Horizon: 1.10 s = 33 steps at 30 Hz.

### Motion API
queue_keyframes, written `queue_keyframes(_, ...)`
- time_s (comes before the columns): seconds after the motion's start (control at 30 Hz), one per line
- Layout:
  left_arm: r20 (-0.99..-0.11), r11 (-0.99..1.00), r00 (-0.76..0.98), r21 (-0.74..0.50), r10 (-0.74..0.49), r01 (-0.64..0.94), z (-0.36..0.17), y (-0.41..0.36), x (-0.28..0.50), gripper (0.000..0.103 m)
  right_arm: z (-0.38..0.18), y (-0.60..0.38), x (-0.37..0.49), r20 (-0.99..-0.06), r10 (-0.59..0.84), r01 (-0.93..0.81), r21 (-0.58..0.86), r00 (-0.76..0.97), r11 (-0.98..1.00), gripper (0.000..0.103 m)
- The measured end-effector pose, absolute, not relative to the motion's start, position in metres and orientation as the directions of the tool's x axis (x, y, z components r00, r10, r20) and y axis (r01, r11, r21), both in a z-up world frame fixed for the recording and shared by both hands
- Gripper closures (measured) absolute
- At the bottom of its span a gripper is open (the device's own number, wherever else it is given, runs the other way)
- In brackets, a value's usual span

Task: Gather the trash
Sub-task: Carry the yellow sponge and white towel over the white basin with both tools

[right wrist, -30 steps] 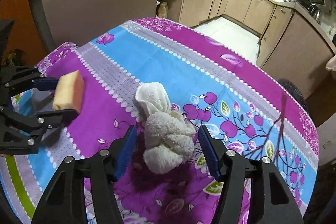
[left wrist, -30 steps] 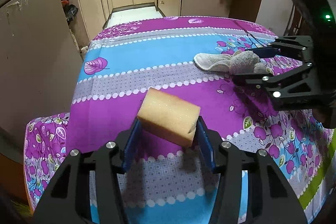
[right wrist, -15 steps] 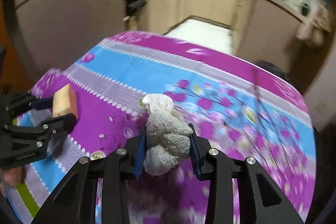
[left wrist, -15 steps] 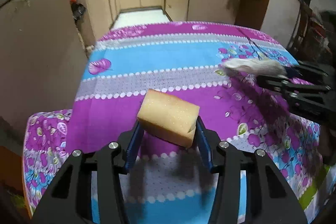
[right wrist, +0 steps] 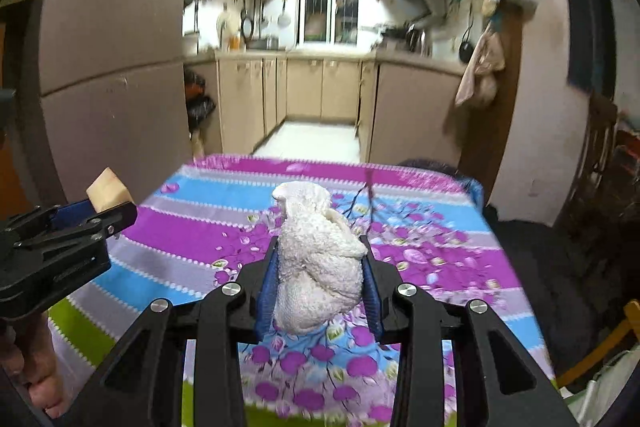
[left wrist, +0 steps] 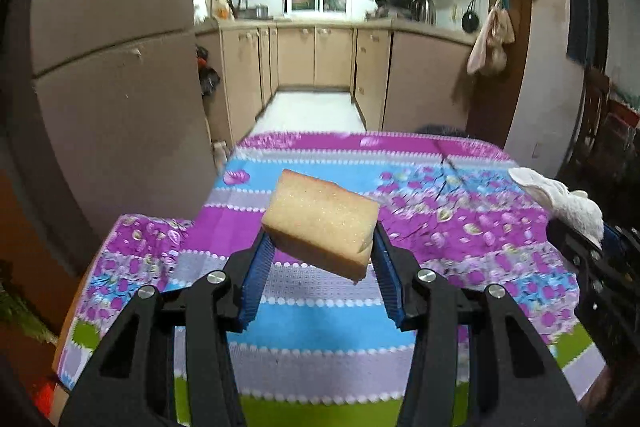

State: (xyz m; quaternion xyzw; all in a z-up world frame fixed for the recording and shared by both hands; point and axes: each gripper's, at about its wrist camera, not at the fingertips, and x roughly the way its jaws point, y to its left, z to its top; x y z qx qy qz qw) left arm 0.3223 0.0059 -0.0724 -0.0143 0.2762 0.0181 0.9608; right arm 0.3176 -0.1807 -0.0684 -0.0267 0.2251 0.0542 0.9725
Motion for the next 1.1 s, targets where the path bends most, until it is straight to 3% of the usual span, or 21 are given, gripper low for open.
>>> queue_keyframes(0.23, -0.484, 0.998, 0.875, -0.035, 0.027, -0.050, -0.045, -0.006, 0.285, 0.056, -0.036, -0.197, 0.262, -0.357, 0.084, -0.098, -0.021, 0.930, 0.995, 0.066)
queue_keyframes(0.5, -0.450, 0.999, 0.893, -0.050, -0.009, -0.015, -0.023, -0.028, 0.253, 0.056, -0.008, -0.228, 0.217, -0.327, 0.061, -0.061, 0.010, 0.943, 0.998, 0.065)
queue_keyframes(1.1, -0.411, 0.965, 0.875, -0.055, -0.255, 0.255, -0.003, -0.155, 0.217, 0.056, 0.019, -0.358, 0.125, -0.326, -0.196, 0.211, 0.008, 0.925, 0.978, 0.065)
